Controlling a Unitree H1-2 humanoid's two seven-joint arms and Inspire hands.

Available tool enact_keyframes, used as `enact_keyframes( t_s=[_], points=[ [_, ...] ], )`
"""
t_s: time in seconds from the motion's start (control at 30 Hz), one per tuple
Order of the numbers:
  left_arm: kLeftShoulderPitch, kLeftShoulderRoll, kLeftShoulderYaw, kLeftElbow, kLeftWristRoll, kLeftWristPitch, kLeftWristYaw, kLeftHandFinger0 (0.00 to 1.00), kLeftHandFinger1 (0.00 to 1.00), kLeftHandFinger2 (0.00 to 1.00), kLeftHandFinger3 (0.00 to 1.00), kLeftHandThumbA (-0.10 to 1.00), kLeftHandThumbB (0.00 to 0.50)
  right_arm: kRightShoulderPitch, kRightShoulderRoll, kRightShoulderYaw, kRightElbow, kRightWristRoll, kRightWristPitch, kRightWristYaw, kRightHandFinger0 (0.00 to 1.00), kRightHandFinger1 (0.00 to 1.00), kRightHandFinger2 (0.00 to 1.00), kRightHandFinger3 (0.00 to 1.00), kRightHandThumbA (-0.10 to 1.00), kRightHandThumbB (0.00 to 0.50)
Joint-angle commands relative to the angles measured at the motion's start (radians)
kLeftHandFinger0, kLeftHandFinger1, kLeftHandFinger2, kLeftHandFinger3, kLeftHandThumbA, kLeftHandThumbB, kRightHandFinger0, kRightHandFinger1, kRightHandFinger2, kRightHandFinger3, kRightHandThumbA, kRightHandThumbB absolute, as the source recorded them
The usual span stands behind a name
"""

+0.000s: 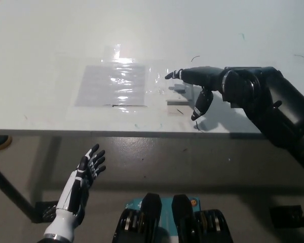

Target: A white switch is kept at the centre of the table close to the robot and the robot uses its right hand to press it to turn it on

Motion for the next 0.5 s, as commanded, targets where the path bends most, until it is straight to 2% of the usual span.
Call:
enact_keyframes(
  t_s=[0.0,0.13,0.47],
  points=[
    [-0.013,0.002,-0.003,-0.049,-0.017,0.001,-0.013,1.0,1.0,1.0,1.0,1.0,0.099,-0.064,0.01,-0.02,0.017,-0.021,-0.05,-0.016,1.0,1.0,1.0,1.0,1.0,0.289],
    [-0.014,-0.002,-0.003,-0.047,-0.012,-0.011,-0.009,1.0,1.0,1.0,1.0,1.0,0.079,-0.058,0.016,-0.023,0.038,-0.027,-0.046,-0.018,1.0,1.0,1.0,1.0,1.0,0.305],
    [-0.022,0.0,-0.006,-0.046,-0.004,-0.005,-0.008,1.0,1.0,1.0,1.0,1.0,0.082,-0.032,0.037,-0.016,0.098,-0.043,-0.057,-0.032,1.0,1.0,1.0,1.0,1.0,0.321]
  ],
)
